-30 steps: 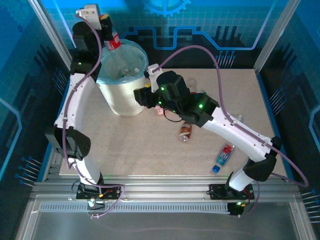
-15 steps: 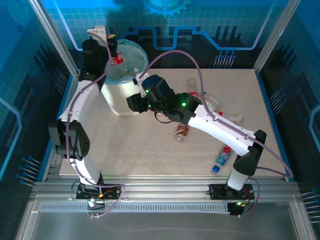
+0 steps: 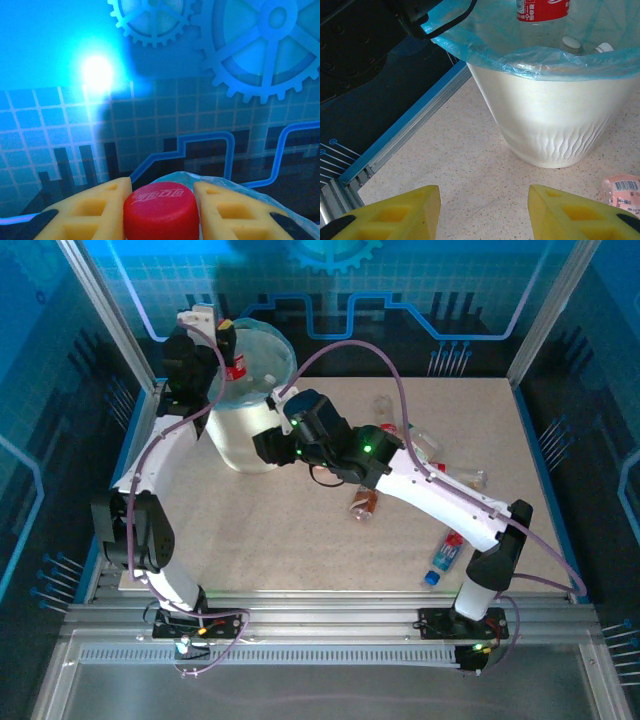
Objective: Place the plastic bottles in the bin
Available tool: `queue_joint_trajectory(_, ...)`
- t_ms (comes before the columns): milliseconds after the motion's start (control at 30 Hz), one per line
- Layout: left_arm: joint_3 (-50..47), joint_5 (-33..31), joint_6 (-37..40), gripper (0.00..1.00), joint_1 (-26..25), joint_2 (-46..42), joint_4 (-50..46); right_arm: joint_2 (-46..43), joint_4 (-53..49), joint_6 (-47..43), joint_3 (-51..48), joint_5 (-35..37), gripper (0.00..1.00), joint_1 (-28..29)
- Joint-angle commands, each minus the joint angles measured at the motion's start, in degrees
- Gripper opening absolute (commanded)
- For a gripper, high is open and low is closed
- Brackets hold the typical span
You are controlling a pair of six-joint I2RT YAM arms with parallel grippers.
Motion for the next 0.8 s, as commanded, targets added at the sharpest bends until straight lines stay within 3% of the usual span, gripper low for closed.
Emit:
queue_joint_trajectory(0,1.51,-4.59,1.82,0.0,0.51,-0.15,2.45,1.53,-1.36,0.81,3.13,-0.46,0.5,1.0)
queue_joint_trajectory(400,-2.64,-5.99,8.9,0.0,0.18,-0.08,6.74,1.58,-2.87,0.66,2.45,1.18,0.5,1.16)
queue_joint_trajectory(567,-2.67,-0.83,8.22,0.0,0.13,-0.47,2.03,2.53,-2.68,1.43,2.93,0.25,0.5,1.29)
queue_joint_trajectory(767,-4.78,0.53,4.67,0.0,0.11,-0.01,-0.67,2.9,-3.3,1.71,2.85,0.16,0.5,1.76)
